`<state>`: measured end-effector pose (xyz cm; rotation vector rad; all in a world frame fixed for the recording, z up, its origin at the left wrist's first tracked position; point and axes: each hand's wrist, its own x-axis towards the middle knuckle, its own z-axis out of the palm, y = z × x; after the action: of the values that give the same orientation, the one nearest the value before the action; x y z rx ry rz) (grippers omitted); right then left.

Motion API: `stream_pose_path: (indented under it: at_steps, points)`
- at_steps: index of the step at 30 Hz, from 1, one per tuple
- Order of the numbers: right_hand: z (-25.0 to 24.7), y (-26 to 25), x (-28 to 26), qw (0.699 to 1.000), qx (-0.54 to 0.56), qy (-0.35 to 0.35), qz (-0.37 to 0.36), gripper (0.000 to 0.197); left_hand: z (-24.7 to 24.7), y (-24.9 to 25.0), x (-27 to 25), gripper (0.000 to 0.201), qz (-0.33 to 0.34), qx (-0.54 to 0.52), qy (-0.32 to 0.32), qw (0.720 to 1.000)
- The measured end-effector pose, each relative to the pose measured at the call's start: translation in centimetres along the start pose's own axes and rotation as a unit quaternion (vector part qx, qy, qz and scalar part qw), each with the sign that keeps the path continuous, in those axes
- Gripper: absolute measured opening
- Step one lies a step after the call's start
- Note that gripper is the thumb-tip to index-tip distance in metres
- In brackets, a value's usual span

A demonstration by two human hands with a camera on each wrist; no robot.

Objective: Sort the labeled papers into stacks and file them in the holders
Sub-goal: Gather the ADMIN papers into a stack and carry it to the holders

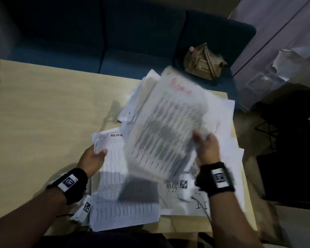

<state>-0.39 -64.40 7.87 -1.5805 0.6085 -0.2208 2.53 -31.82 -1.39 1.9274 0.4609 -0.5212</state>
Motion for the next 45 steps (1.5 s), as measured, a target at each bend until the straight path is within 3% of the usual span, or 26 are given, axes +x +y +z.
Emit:
stream_pose_path:
  at_steps: [4,9,12,14,15,20,23,26,28,30,32,34,37,41,43,45]
  points:
    - [5.5,5.9,-2.5,0.975,-0.189,-0.057,0.101,0.035,-0.4,0.1,0.1,0.031,0.027,0.013,0.012,0.999]
    - [8.9,7.8,-4.3,0.964,-0.208,-0.087,0.141,0.018,-1.3,-0.2,-0.1,0.025,0.003,-0.079,0.010,0.997]
    - [10.2,7.2,-5.0,0.935,-0.279,-0.188,0.109,0.009,-1.9,-0.4,-0.3,0.059,-0.017,-0.184,-0.042,0.982]
    - [10.9,7.1,-5.2,0.919,-0.309,-0.221,0.101,0.012,-1.8,-0.5,-0.7,0.082,0.027,-0.227,-0.078,0.970]
    - [11.3,6.8,-5.3,0.917,-0.311,-0.229,0.104,0.007,-1.7,-0.5,-0.8,0.091,0.064,-0.230,-0.084,0.967]
    - [11.1,6.0,-4.7,0.928,-0.301,-0.201,0.093,0.040,-2.2,-0.2,-0.7,0.115,0.160,-0.219,-0.097,0.958]
    - [11.0,6.3,-4.4,0.946,-0.283,-0.138,0.079,0.057,-2.8,-0.4,-0.6,0.096,0.138,-0.193,-0.089,0.967]
    - [11.4,6.8,-4.4,0.914,-0.344,-0.189,0.100,0.090,-2.7,-0.3,-0.4,0.070,0.118,-0.103,-0.060,0.986]
    - [11.9,7.1,-4.4,0.890,-0.386,-0.225,0.089,0.092,-2.3,0.4,-0.2,0.051,0.098,-0.076,-0.016,0.992]
    - [12.5,7.1,-3.9,0.914,-0.356,-0.189,0.056,0.086,-2.1,1.3,-0.5,0.039,0.088,-0.070,-0.001,0.994]
    - [13.0,6.4,-3.1,0.955,-0.265,-0.125,0.037,0.087,-2.3,1.5,-0.4,0.036,0.088,-0.083,-0.003,0.993]
    - [13.3,5.7,-2.2,0.971,-0.203,-0.123,0.042,0.092,-2.7,1.6,-0.6,0.035,0.075,-0.127,-0.019,0.989]
    - [13.9,5.2,-2.1,0.958,-0.214,-0.184,0.048,0.089,-2.9,2.0,-0.7,0.059,0.077,-0.167,-0.047,0.982]
    - [13.7,4.4,-3.0,0.925,-0.249,-0.281,0.052,0.080,-1.9,2.0,-0.3,0.051,0.097,-0.115,-0.009,0.988]
    - [12.2,3.8,-2.4,0.951,-0.223,-0.211,0.038,0.071,-1.7,1.3,0.2,0.052,0.082,-0.089,0.006,0.993]
    - [8.8,3.9,-0.8,0.976,-0.207,-0.052,0.042,0.063,-1.7,0.8,0.2,0.057,0.060,-0.086,0.002,0.995]
